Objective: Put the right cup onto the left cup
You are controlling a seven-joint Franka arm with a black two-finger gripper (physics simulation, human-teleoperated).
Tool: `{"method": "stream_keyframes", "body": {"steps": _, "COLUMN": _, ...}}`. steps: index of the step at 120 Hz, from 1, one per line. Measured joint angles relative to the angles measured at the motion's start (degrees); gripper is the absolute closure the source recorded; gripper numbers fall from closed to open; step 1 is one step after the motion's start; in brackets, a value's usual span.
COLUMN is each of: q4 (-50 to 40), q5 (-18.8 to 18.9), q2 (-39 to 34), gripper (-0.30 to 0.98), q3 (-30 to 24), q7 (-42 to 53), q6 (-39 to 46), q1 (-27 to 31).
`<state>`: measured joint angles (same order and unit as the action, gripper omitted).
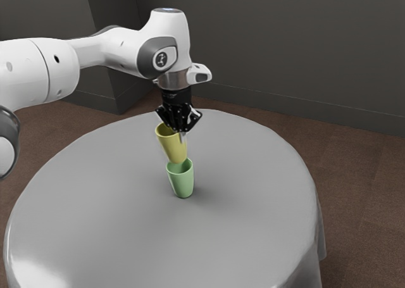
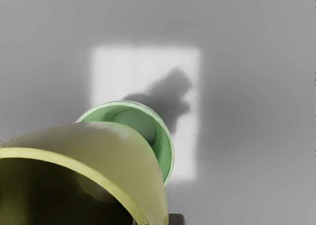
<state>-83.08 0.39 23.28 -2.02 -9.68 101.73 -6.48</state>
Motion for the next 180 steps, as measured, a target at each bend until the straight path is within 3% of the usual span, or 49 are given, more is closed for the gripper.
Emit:
{"method": "stream_keyframes", "body": {"steps": 145, "q4": 1.15, "q5": -0.03, "q2": 5.22, "gripper": 0.78, "q3": -0.42, "q7": 0.07, "q6": -0.09, "q1": -0.1}}
{"method": "stream_keyframes", "body": {"steps": 180, "q4": 1.23, "q5": 0.26, "q2": 5.22, "gripper": 0.26, "q3": -0.41, "q7": 0.89, "q6": 0.3, "q1": -0.08}}
